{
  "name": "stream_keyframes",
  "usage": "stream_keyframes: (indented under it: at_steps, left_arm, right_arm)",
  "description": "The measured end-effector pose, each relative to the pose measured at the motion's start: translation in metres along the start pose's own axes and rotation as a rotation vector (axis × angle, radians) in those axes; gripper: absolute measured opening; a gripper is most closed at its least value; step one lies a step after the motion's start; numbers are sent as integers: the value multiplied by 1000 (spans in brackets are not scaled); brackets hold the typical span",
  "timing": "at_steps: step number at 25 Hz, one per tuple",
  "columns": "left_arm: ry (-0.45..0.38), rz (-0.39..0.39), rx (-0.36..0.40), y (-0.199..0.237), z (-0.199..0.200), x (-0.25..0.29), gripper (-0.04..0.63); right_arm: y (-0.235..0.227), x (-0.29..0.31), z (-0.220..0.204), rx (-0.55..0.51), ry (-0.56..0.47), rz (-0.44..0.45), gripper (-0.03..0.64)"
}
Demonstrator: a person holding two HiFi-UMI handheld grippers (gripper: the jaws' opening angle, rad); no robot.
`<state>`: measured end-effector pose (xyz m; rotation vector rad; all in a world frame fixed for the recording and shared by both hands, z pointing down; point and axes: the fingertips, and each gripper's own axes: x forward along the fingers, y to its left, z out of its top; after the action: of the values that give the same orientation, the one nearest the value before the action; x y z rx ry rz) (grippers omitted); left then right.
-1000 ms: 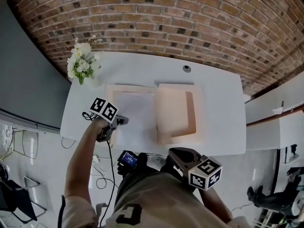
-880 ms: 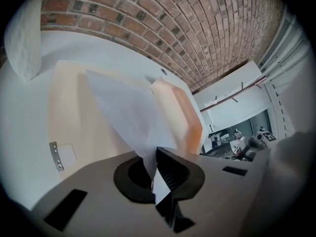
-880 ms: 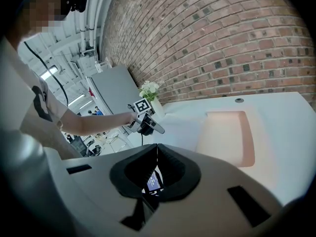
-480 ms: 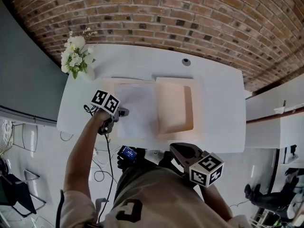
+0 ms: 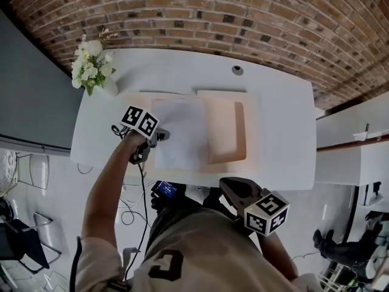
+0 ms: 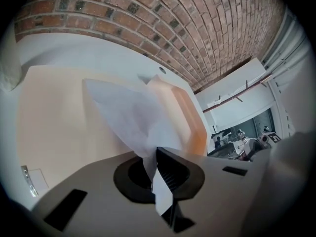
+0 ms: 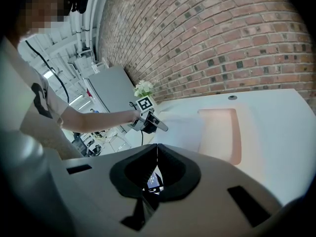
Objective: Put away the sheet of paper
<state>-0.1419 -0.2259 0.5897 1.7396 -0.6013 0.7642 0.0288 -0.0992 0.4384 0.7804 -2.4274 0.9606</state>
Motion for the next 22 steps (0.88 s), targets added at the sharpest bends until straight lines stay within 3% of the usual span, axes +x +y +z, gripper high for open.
stream_keyframes:
  at_steps: [22]
  left_arm:
    - [47, 54, 53, -20, 15, 36, 15]
  right_arm:
    - [-16, -6, 1, 18, -12, 14, 23]
